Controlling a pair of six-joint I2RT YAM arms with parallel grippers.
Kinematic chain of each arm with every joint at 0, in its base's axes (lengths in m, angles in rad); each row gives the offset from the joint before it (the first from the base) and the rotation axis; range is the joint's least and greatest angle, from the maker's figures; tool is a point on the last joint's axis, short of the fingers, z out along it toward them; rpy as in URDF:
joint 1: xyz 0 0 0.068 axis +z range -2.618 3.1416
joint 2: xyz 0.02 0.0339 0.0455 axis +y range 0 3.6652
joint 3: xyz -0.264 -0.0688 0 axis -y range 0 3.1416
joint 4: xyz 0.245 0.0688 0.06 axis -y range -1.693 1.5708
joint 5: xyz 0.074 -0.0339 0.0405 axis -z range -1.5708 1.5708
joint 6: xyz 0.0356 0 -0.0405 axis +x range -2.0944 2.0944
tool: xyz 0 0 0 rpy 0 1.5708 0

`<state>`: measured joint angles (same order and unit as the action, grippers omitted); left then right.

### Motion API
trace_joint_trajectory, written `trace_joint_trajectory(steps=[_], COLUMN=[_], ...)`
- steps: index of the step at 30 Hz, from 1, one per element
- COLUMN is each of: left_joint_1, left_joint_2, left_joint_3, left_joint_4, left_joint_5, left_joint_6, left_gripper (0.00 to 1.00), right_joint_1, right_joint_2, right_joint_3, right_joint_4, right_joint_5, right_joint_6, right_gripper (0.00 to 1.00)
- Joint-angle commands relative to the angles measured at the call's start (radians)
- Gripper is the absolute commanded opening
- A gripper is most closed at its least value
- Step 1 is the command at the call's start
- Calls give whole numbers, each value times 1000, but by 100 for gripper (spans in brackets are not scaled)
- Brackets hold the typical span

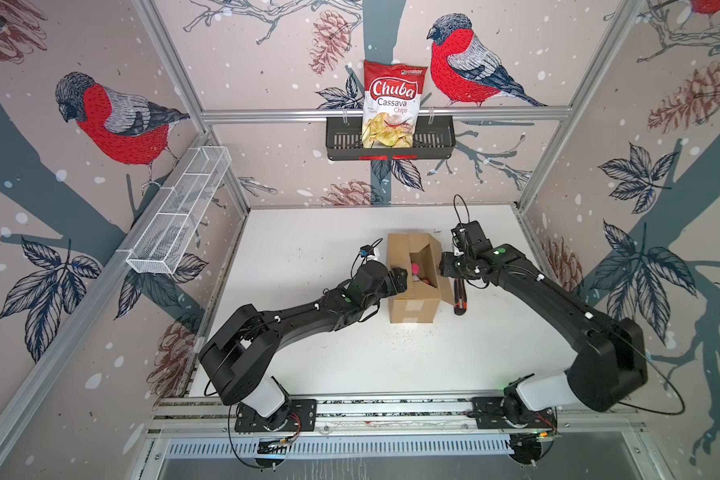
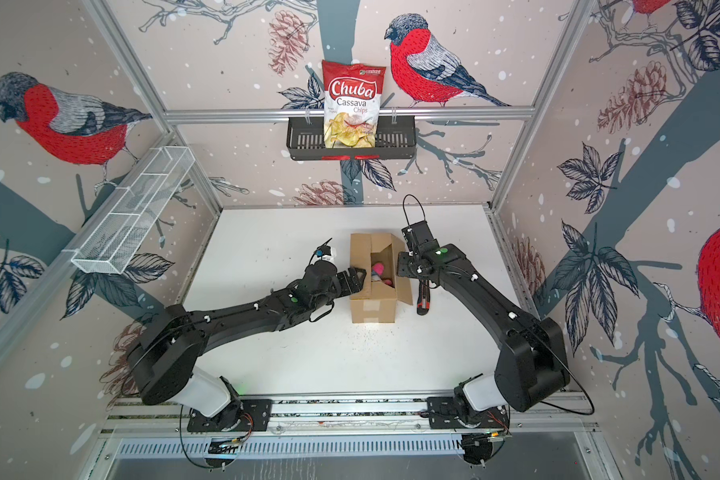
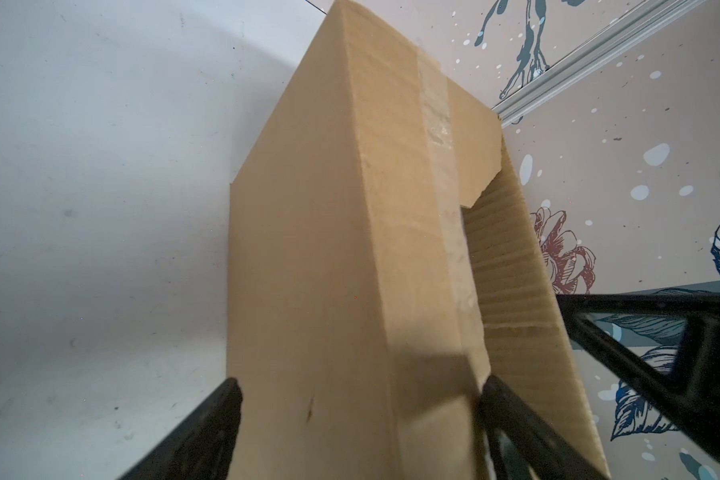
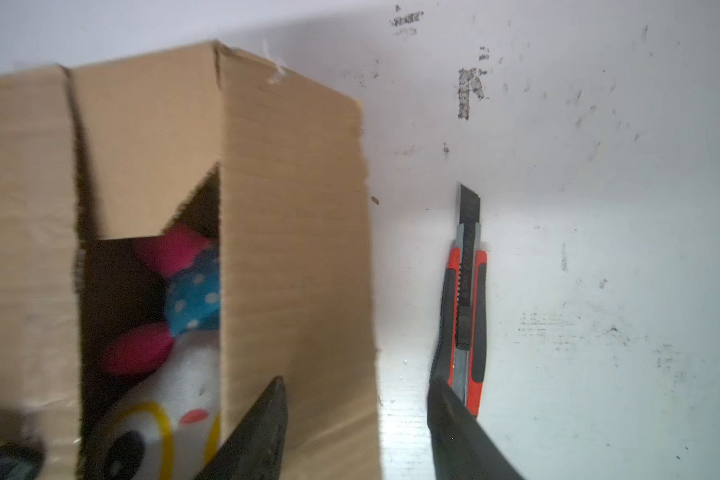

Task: Unpack the express box

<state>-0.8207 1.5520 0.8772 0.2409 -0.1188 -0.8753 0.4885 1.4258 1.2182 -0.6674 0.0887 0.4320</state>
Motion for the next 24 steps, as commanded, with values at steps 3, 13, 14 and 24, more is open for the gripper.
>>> trace_joint_trajectory(steps=[3, 13, 14, 24], left_joint_1=[-1, -3, -4, -49], left_joint_2=[-32, -105, -108, -65], left_joint_3=[6, 76, 88, 335], left_joint_4=[-71, -168, -186, -510], left_joint_5=[-17, -37, -36, -96], left_joint_6=[25, 81, 93, 221], left_gripper=[88, 91, 91, 96], right_joint_1=[5, 18, 18, 15], right_joint_2=[-57, -25, -13, 14], right_joint_3=[75, 60, 60, 17], right_joint_4=[-55, -7, -8, 37], right_joint_5=[11, -29, -31, -24], right_joint_6=[29, 22, 21, 24], right_gripper=[50, 56, 57, 67])
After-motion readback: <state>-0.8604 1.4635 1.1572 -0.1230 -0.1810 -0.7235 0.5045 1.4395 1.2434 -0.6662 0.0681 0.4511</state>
